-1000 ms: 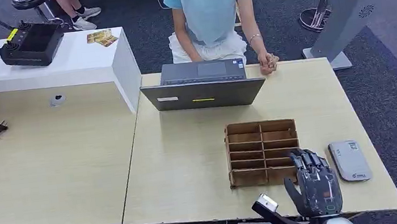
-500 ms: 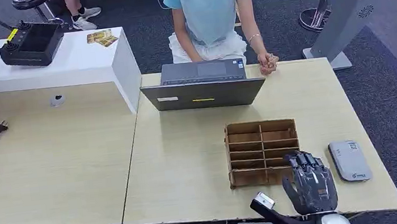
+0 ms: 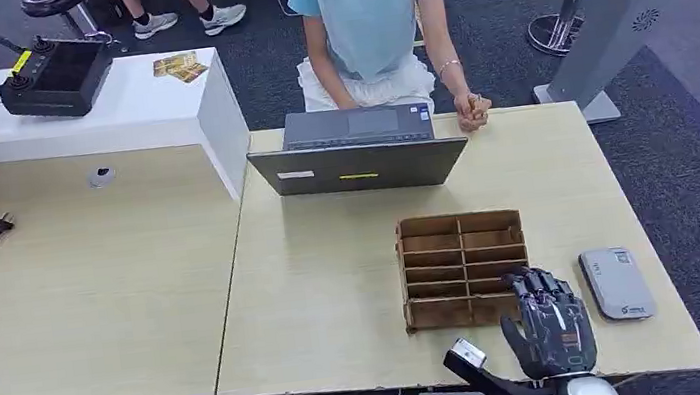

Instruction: Pass the card to the sensor for recognition and then transmit it.

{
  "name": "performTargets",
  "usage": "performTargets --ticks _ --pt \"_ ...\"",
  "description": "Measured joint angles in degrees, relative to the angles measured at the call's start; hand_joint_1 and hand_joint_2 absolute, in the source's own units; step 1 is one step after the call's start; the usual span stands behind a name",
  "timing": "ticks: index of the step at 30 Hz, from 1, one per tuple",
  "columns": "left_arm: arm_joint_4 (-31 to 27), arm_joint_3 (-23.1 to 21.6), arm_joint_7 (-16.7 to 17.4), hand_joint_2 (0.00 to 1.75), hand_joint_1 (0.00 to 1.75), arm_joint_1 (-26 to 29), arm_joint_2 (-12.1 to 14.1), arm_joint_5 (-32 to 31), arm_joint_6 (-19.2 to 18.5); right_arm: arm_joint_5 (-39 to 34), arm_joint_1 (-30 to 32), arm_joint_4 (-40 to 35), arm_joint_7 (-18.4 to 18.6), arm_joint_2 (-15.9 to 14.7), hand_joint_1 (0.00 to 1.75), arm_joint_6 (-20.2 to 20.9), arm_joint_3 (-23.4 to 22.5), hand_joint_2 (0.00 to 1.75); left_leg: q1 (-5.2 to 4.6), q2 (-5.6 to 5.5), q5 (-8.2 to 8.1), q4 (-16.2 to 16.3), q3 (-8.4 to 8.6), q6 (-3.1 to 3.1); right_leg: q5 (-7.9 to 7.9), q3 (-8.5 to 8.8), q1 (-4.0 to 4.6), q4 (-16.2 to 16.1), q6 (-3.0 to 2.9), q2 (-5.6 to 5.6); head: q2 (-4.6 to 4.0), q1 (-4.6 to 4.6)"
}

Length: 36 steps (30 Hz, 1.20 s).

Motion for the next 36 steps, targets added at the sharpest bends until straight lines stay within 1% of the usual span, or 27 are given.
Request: performTargets --ticks 3,6,8,10,14,16,17,19,22,23,26,27,30,31,32,36 --pt "0.00 0.00 0.00 1.75 0.00 0.00 0.00 -0.11 -0.02 0.00 0.00 0.20 0.00 0.00 0.70 0.02 -0.04 1.75 0.00 0.00 0.00 0.00 0.00 0.00 0.00 0.00 0.00 0.00 0.00 0.00 0.00 0.00" --pt "-0.02 -0.04 0.00 1.75 0.00 0.00 0.00 -0.50 -0.13 0.00 0.00 0.46 0.00 0.02 0.75 0.09 -0.17 1.75 0.00 0.00 0.00 0.00 0.00 0.00 0.00 0.00 0.00 0.00 0.00 0.00 0.00 0.00" --pt "-0.02 -0.07 0.00 1.75 0.00 0.00 0.00 -0.61 -0.17 0.00 0.00 0.72 0.00 0.07 0.73 0.09 -0.37 1.75 0.00 0.00 0.00 0.00 0.00 0.00 0.00 0.00 0.00 0.00 0.00 0.00 0.00 0.00" --pt "-0.04 -0.13 0.00 1.75 0.00 0.01 0.00 -0.83 -0.17 0.02 -0.01 1.07 0.04 0.17 0.77 0.20 -0.61 1.75 0.00 0.00 0.00 0.00 0.00 0.00 0.00 0.00 0.00 0.00 0.00 0.00 0.00 0.00" --pt "-0.11 -0.18 0.00 1.75 0.00 0.01 0.00 -0.98 -0.20 0.13 0.00 1.90 0.13 0.39 0.73 0.42 -1.57 1.75 0.00 0.00 0.00 0.00 0.00 0.00 0.00 0.00 0.00 0.00 0.00 0.00 0.00 0.00" --pt "-0.11 -0.22 0.00 1.75 0.00 0.01 0.00 -1.14 -0.26 0.13 0.01 2.27 0.15 0.42 0.77 0.37 -1.83 1.75 0.00 0.00 0.00 0.00 0.00 0.00 0.00 0.00 0.00 0.00 0.00 0.00 0.00 0.02" --pt "-0.11 -0.26 0.00 1.75 0.00 0.01 0.02 -1.33 -0.28 0.13 0.01 2.43 0.15 0.46 0.75 0.35 -1.92 1.75 0.00 0.00 0.00 0.00 0.00 0.00 0.00 0.00 0.00 0.00 0.00 0.00 0.00 0.00" --pt "-0.13 -0.50 0.00 1.75 0.00 0.02 0.04 -1.55 -0.37 0.15 0.01 2.69 0.13 0.46 0.80 0.33 -2.05 1.75 0.00 0.00 0.00 0.00 0.00 0.00 0.00 0.00 0.00 0.00 0.00 0.00 0.00 0.02" --pt "-0.13 -0.63 0.00 1.75 0.00 0.04 0.11 -1.66 -0.46 0.31 -0.01 3.06 0.13 0.57 0.75 0.33 -2.27 1.75 0.00 0.00 0.00 0.00 0.00 0.00 0.00 0.00 0.00 0.00 0.00 0.00 0.00 0.00" --pt "-0.13 -0.70 0.00 1.75 0.00 0.04 0.11 -1.70 -0.48 0.31 -0.03 3.15 0.13 0.66 0.77 0.33 -2.38 1.75 0.00 0.00 0.00 0.00 0.00 0.00 0.00 0.00 0.00 0.00 0.00 0.00 0.00 0.00" --pt "-0.13 -0.94 0.00 1.75 0.00 0.06 0.13 -1.86 -0.55 0.46 -0.25 3.48 -0.02 0.90 0.75 0.35 -2.45 1.75 0.00 0.00 0.00 0.00 0.00 0.00 0.00 0.00 0.00 0.01 0.00 0.00 0.00 0.02" --pt "-0.13 -0.98 0.00 1.75 0.00 0.07 0.13 -1.95 -0.61 0.48 -0.38 3.61 -0.09 1.01 0.79 0.35 -2.45 1.75 0.00 0.00 0.00 0.00 0.00 0.00 0.00 0.00 0.00 0.01 0.00 0.00 0.00 0.00" --pt "-0.13 -1.14 0.00 1.75 0.00 0.07 0.20 -2.36 -0.81 0.63 -0.87 4.00 -0.46 1.31 0.72 0.35 -2.45 1.75 0.00 0.00 0.00 0.00 0.00 0.00 0.00 0.00 0.00 0.01 0.00 0.00 0.00 0.00" --pt "-0.13 -1.18 0.00 1.75 0.00 0.08 0.24 -2.47 -0.87 0.63 -1.00 4.11 -0.50 1.40 0.66 0.35 -2.45 1.75 0.00 0.00 0.00 0.00 -0.01 0.00 0.00 0.00 0.00 0.01 0.00 0.00 0.00 0.02" --pt "-0.13 -1.22 0.00 1.75 0.00 0.09 0.31 -2.54 -0.98 0.66 -1.16 4.20 -0.57 1.49 0.70 0.35 -2.45 1.75 0.00 0.00 0.00 0.00 0.00 0.00 0.00 0.00 0.00 0.01 0.00 0.00 0.00 0.00" --pt "-0.13 -1.42 0.00 1.75 0.00 0.13 0.44 -2.82 -1.29 0.79 -1.86 4.52 -1.27 1.88 0.70 0.35 -2.45 1.75 0.00 0.00 0.00 0.00 0.00 0.00 0.00 0.00 0.00 0.01 0.00 0.00 0.00 0.00"
